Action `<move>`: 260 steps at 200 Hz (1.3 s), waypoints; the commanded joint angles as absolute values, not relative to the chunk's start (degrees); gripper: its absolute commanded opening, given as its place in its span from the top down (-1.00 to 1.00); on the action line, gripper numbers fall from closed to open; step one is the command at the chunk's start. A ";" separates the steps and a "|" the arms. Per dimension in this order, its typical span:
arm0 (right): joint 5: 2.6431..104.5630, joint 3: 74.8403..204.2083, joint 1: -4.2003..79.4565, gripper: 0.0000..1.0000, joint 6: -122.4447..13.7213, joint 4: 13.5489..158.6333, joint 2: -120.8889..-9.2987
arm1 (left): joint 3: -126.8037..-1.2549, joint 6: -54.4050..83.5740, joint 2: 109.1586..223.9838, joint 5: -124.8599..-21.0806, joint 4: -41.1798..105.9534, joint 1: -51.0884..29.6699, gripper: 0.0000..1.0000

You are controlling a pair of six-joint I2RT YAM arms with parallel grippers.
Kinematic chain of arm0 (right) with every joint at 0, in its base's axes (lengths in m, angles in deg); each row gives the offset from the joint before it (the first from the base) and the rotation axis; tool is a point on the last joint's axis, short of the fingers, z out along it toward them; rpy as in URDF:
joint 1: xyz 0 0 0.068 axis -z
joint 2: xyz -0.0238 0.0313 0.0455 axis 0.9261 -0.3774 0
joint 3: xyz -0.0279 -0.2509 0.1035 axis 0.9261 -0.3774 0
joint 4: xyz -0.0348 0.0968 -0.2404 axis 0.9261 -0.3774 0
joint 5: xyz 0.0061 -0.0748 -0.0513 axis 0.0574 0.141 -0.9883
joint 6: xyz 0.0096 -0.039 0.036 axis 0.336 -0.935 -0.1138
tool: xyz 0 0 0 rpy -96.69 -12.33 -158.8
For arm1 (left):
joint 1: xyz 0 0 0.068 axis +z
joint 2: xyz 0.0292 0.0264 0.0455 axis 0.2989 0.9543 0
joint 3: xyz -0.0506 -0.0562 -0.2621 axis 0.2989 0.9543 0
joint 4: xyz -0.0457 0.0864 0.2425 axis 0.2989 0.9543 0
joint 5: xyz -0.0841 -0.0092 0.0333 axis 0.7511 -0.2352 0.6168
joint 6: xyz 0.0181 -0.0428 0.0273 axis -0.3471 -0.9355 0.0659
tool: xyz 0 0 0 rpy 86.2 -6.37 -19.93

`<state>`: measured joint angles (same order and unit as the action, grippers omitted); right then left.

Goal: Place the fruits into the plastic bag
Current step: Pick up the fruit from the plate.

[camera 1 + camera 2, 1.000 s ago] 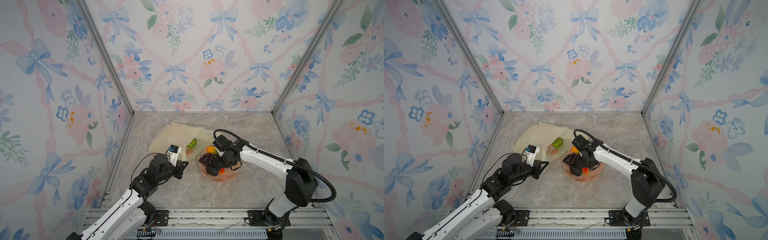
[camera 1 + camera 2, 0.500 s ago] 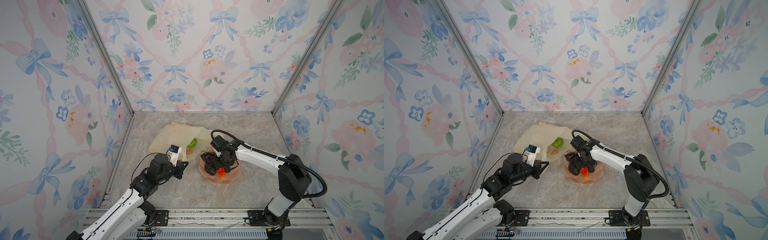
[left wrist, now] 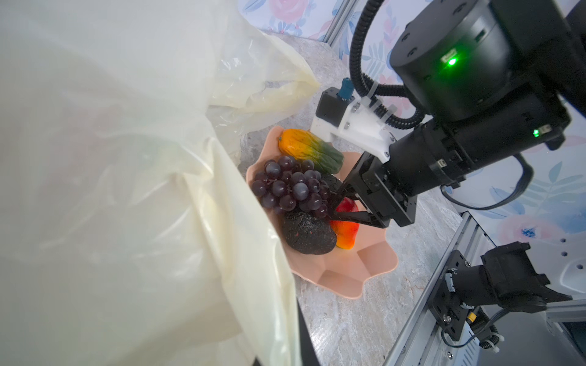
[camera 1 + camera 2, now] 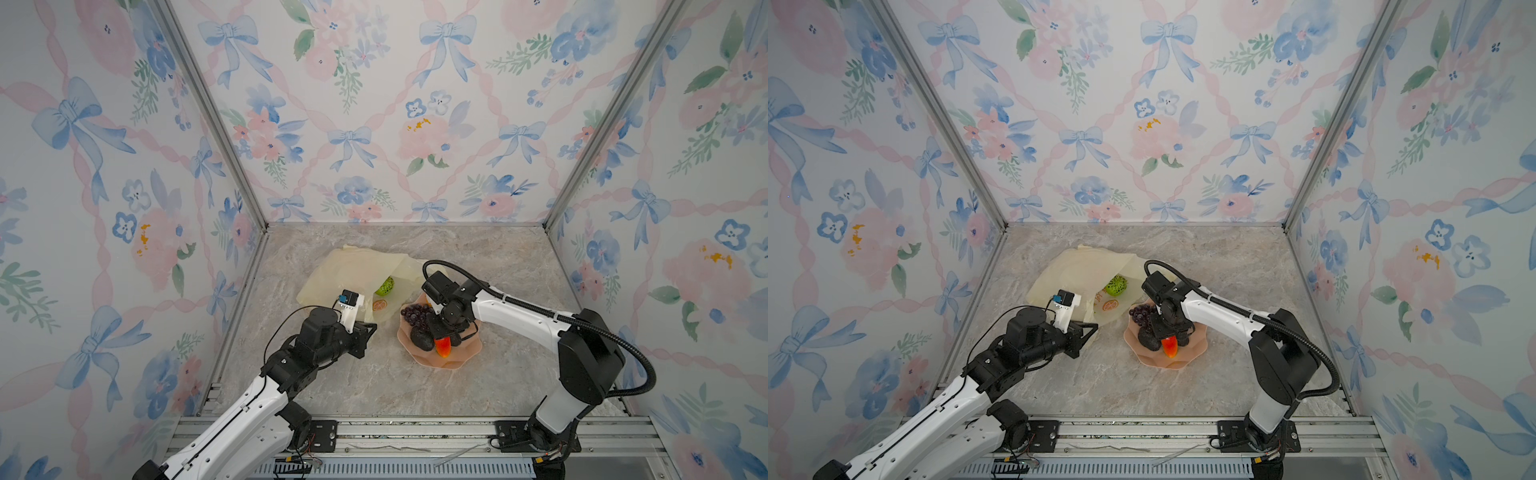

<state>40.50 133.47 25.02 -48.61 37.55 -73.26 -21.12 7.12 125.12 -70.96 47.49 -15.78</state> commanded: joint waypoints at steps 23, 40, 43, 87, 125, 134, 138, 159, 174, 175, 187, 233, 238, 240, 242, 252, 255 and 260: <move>38.15 132.47 25.03 0.23 -47.78 33.45 -66.94 | -20.54 6.58 124.81 -70.11 46.19 -15.54 1.00; 37.65 132.38 25.13 0.23 -47.56 32.81 -65.44 | -20.50 6.58 124.72 -70.10 46.32 -15.52 1.00; 37.58 132.40 25.19 0.23 -47.46 32.76 -65.23 | -20.54 6.58 124.66 -70.09 46.26 -15.51 1.00; 40.04 132.85 27.01 0.23 -46.41 33.04 -62.58 | -20.49 6.58 124.47 -70.08 46.32 -15.55 1.00; 46.51 132.28 30.74 0.23 -43.83 36.23 -59.73 | -20.47 6.49 124.44 -70.14 46.33 -15.55 1.00; 48.41 131.89 31.92 0.23 -42.83 37.56 -59.03 | -20.52 6.49 124.44 -70.17 46.24 -15.48 1.00; 49.35 131.71 32.48 0.23 -42.35 38.23 -58.67 | -20.54 6.49 124.45 -70.17 46.25 -15.55 1.00; 53.73 130.48 35.17 0.23 -39.42 42.65 -56.95 | -20.54 6.49 124.37 -70.05 46.29 -15.53 1.00; 56.49 129.48 36.78 0.23 -36.55 46.55 -55.92 | -20.44 6.49 124.37 -70.04 46.20 -15.58 1.00; 56.65 129.35 36.88 0.23 -36.44 46.86 -55.85 | -20.40 6.49 124.32 -70.06 46.17 -15.57 1.00; 58.38 128.42 37.74 0.23 -33.11 50.24 -55.30 | -20.54 6.49 124.34 -70.08 46.34 -15.60 1.00; 61.01 126.53 38.39 0.24 -23.94 62.56 -56.05 | -20.46 6.47 124.09 -70.08 46.28 -15.63 1.00; 61.18 126.44 38.32 0.24 -23.13 63.77 -56.35 | -20.42 6.48 124.03 -70.03 46.24 -15.57 1.00; 61.20 126.46 38.30 0.24 -22.77 64.24 -56.48 | -20.38 6.47 123.99 -70.07 46.20 -15.61 1.00; 61.27 126.42 38.30 0.24 -22.43 64.62 -56.65 | -20.39 6.42 123.98 -70.08 46.23 -15.58 1.00; 61.54 126.67 38.13 0.24 -21.11 66.77 -57.49 | -20.37 6.41 123.85 -70.06 46.24 -15.57 1.00; 61.55 126.81 38.06 0.24 -20.79 67.23 -57.78 | -20.41 6.40 123.85 -70.06 46.19 -15.57 1.00; 61.56 127.12 37.91 0.24 -20.33 67.91 -58.28 | -20.43 6.40 123.76 -70.03 46.24 -15.59 1.00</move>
<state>59.63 127.06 38.09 -25.99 59.80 -56.43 -21.08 7.12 124.68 -70.76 47.49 -15.78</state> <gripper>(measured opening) 0.385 0.050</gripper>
